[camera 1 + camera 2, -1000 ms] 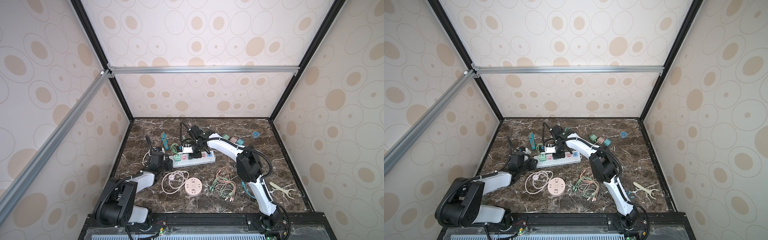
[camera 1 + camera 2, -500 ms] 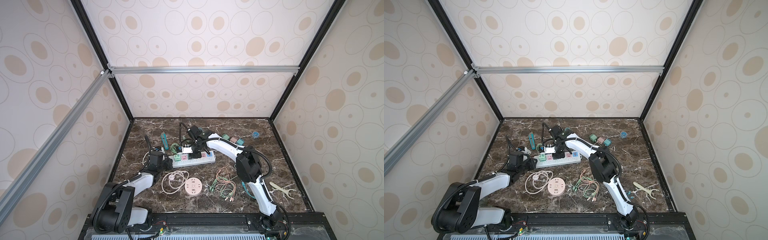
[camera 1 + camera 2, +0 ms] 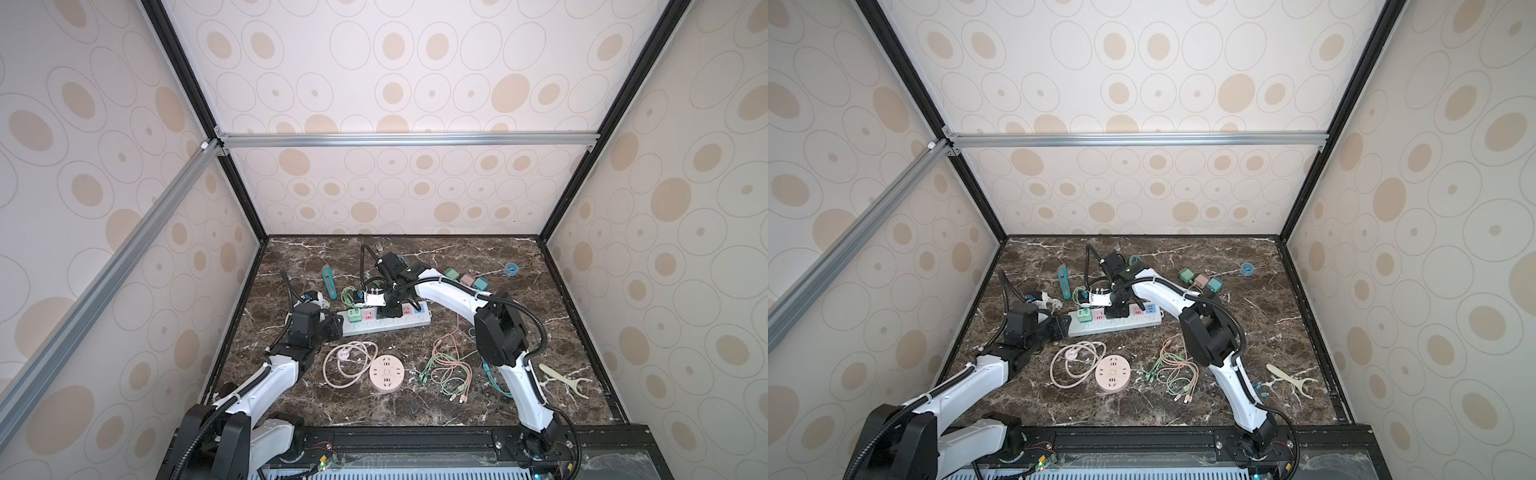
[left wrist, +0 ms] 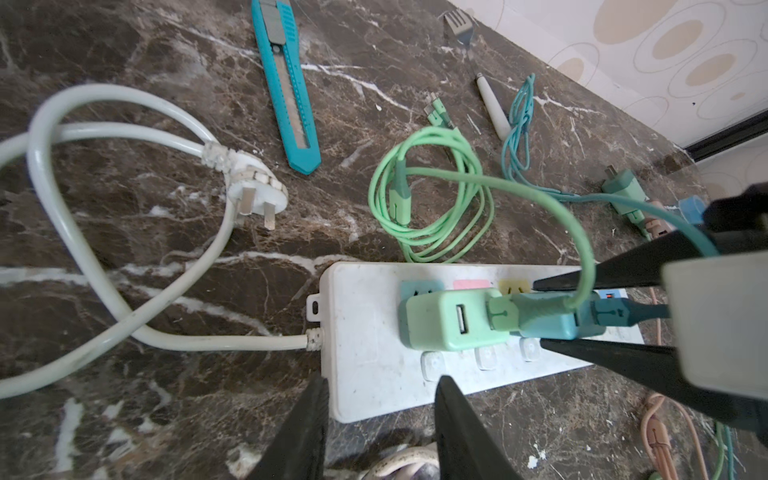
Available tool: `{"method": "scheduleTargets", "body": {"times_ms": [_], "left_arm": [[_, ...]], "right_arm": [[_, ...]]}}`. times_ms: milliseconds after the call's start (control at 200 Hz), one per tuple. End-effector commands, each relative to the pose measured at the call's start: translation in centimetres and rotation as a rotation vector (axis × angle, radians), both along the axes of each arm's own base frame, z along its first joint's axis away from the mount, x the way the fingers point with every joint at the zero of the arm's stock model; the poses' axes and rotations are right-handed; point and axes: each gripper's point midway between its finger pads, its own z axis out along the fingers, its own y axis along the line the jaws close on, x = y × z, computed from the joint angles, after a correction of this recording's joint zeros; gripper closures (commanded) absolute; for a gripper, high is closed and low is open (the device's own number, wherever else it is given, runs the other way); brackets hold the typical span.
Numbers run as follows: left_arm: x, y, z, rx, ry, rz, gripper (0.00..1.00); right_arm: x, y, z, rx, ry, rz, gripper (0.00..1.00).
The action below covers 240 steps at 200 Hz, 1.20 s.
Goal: Insert the plug
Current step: 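Open the right gripper and lift it off the plugged teal charger, then move the right gripper to the chargers lying near the blue tape roll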
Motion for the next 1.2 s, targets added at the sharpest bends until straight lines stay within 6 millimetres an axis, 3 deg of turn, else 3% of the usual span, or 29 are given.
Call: {"method": "scheduleTargets", "body": {"times_ms": [0,195,220,260,295,560,975,1100,1195], "left_arm": [[-0.1,0.6,0.6,0.015,0.007,0.017,0.55],[-0.2,0.7,1.3,0.021,0.001,0.017,0.51],[-0.2,0.7,1.4,0.021,-0.001,0.018,0.5],[-0.2,0.7,1.5,0.021,-0.003,0.018,0.5],[-0.2,0.7,1.6,0.021,-0.005,0.02,0.49],[0.0,0.7,2.4,0.023,-0.02,0.015,0.46],[0.4,0.5,5.6,0.038,-0.092,-0.014,0.3],[0.3,0.3,6.5,0.047,-0.122,-0.035,0.26],[0.2,0.3,7.1,0.049,-0.143,-0.043,0.26]], "right_arm": [[-0.2,-0.2,1.6,0.024,0.002,-0.027,0.6],[-0.3,-0.3,3.0,0.052,0.001,-0.054,0.51],[-0.4,-0.3,3.3,0.057,-0.002,-0.054,0.43],[-0.5,-0.3,3.6,0.066,-0.003,-0.059,0.41],[-0.6,-0.3,4.0,0.076,-0.006,-0.059,0.33],[-1.5,-1.5,6.6,0.154,0.012,-0.112,0.32],[-2.8,-7.6,9.7,0.322,0.034,-0.332,0.33],[-1.5,-10.0,10.9,0.382,-0.004,-0.48,0.33],[0.7,-12.8,11.5,0.415,-0.05,-0.664,0.33]]}}
